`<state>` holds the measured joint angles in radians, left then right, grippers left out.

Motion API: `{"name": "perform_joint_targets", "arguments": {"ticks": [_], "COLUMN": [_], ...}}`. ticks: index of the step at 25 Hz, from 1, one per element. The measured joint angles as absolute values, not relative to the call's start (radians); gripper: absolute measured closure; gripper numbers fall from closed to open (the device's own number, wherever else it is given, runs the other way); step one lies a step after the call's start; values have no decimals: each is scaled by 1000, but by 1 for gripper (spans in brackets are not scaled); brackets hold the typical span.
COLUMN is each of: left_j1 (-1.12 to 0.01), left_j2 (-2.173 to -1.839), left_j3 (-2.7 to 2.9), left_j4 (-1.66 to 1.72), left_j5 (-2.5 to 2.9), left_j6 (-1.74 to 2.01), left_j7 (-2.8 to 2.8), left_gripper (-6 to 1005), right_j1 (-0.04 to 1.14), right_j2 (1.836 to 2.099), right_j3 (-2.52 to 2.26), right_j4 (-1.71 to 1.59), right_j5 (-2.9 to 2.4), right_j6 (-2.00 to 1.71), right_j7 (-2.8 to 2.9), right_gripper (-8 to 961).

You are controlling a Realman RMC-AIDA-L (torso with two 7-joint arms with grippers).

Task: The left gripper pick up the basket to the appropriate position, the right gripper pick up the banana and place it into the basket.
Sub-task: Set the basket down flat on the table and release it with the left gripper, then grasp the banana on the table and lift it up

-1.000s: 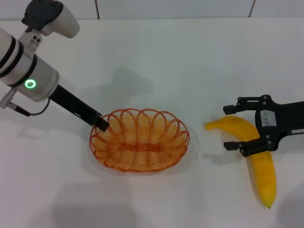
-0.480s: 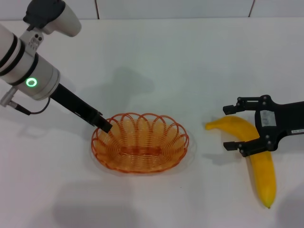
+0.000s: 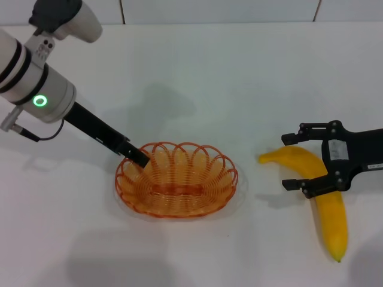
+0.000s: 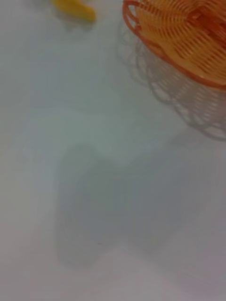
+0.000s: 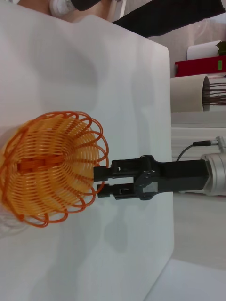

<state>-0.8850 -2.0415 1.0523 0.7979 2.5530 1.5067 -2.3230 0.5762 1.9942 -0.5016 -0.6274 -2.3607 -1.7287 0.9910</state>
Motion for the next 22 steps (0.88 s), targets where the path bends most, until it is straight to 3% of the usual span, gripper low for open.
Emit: {"name": "perform_joint_targets", "arguments": {"ticks": [6,10,15,22], "left_j1": [-860,-763,-509,-290], "left_j2": [-2043,-2046,-2043,-2042], "left_j3": [1058,1090,1192,1185], "left_j4": [866,1022,1337,1353], "left_j5": [2548,2489,2261,1991], "left_j6": [1519,1571,1587,1573], "left_j7": [-2331,-2322,-2174,-1706], "left_gripper": [217,192,191,199], "right_j1": [570,562,529,506], "right_j2": [1991,1987,1973,1964], "right_j3": [-502,-501,-497,-463], "right_j4": [-627,-630,-637,-637], "right_j5": [-2348,-2321,-2263,-2255], "right_j6": [-1729,-1748,-1768,-1780], "right_j7": [991,991,991,991], "right_gripper": [63,63,63,63]}}
